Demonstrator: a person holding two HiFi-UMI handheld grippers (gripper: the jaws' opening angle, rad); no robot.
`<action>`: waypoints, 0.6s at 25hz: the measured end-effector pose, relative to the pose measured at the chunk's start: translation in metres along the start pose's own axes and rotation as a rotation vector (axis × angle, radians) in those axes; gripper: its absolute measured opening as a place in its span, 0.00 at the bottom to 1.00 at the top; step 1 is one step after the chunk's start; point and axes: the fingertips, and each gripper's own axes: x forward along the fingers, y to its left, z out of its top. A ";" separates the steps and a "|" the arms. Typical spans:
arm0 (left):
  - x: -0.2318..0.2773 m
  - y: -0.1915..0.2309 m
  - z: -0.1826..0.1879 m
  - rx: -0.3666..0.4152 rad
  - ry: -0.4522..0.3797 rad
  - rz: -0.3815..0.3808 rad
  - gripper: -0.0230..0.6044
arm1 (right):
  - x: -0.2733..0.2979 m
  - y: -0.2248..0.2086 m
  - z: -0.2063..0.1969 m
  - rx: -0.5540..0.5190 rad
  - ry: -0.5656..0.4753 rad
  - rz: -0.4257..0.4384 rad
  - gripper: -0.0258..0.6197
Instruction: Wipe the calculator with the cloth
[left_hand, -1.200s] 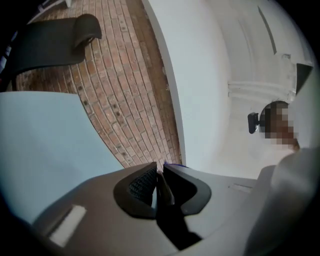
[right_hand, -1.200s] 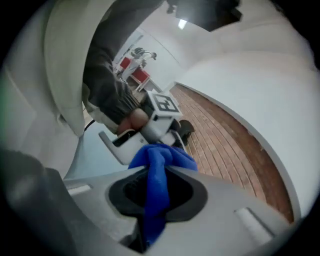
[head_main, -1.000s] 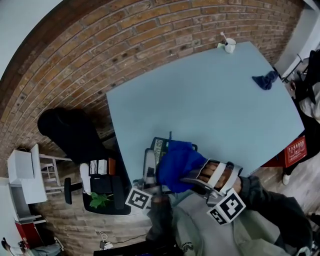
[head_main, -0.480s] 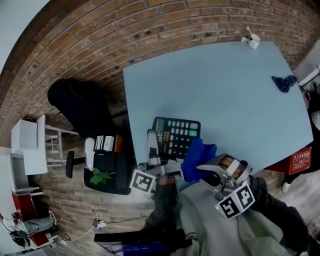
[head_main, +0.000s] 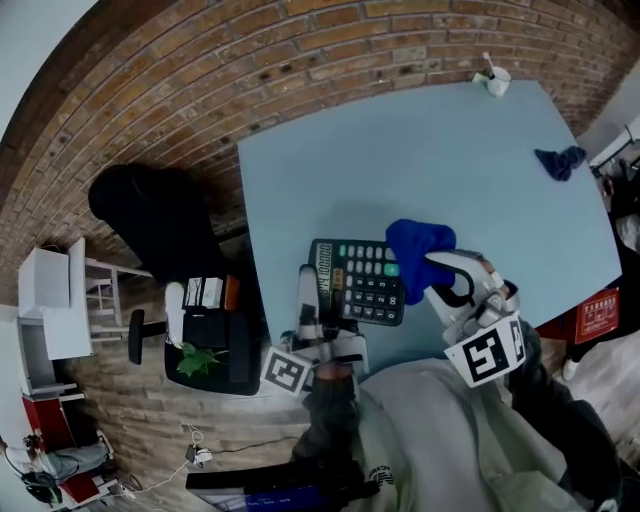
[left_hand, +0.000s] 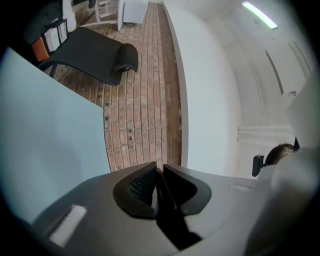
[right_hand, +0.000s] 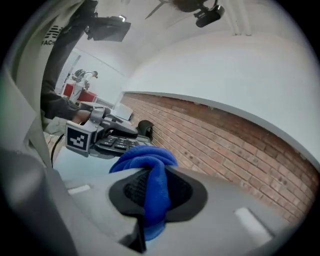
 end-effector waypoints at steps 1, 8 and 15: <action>-0.001 0.002 0.002 -0.004 -0.021 0.010 0.10 | 0.001 0.002 0.002 0.001 0.004 0.014 0.12; -0.008 0.003 0.035 0.051 -0.208 0.065 0.09 | -0.013 0.105 0.031 -0.104 -0.011 0.278 0.12; -0.006 -0.014 0.023 0.102 -0.190 0.016 0.09 | -0.003 0.077 0.021 0.042 0.011 0.185 0.12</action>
